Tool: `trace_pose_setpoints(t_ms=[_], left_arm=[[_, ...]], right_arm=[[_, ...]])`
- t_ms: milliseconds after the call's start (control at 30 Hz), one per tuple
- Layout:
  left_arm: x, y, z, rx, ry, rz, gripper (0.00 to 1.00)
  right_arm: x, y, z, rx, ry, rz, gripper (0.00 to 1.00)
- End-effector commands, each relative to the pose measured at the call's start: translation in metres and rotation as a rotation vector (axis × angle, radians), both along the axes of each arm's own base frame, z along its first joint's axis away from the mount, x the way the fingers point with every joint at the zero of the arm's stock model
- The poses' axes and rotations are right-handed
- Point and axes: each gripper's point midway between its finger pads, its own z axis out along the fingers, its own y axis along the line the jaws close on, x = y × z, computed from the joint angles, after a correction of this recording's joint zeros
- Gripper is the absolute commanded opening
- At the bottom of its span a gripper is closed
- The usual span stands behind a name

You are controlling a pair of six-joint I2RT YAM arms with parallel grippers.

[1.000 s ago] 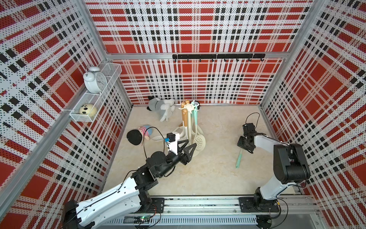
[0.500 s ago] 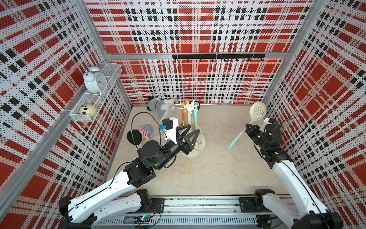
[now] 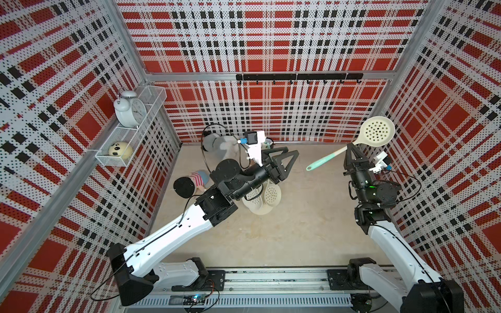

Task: Hang the skimmer on the kitchen utensil rack
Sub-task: Pick up the skimmer from the center of the board.

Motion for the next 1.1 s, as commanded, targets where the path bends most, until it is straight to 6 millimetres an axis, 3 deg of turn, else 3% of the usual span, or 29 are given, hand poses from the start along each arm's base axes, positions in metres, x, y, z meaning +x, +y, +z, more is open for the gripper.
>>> trace_pose_setpoints(t_ms=[0,333,433,667,1067], left_arm=[[-0.013,-0.014,0.016,-0.055,-0.002,-0.105,0.65],[-0.022,-0.064,0.005,-0.045,0.038,-0.216,0.69],[-0.024,-0.071,0.002,-0.047,0.047,-0.236,0.62],[-0.025,-0.071,0.004,-0.070,0.040,-0.243,0.50],[-0.021,-0.059,0.009,-0.105,0.027,-0.219,0.49]], right_arm=[[-0.037,-0.001,0.068,0.086,-0.231,0.004,0.00],[-0.049,0.018,0.099,0.111,-0.317,0.044,0.00],[-0.052,0.018,0.101,0.107,-0.323,0.044,0.00],[-0.054,0.018,0.099,0.103,-0.320,0.043,0.00],[-0.058,0.020,0.094,0.102,-0.324,0.058,0.00]])
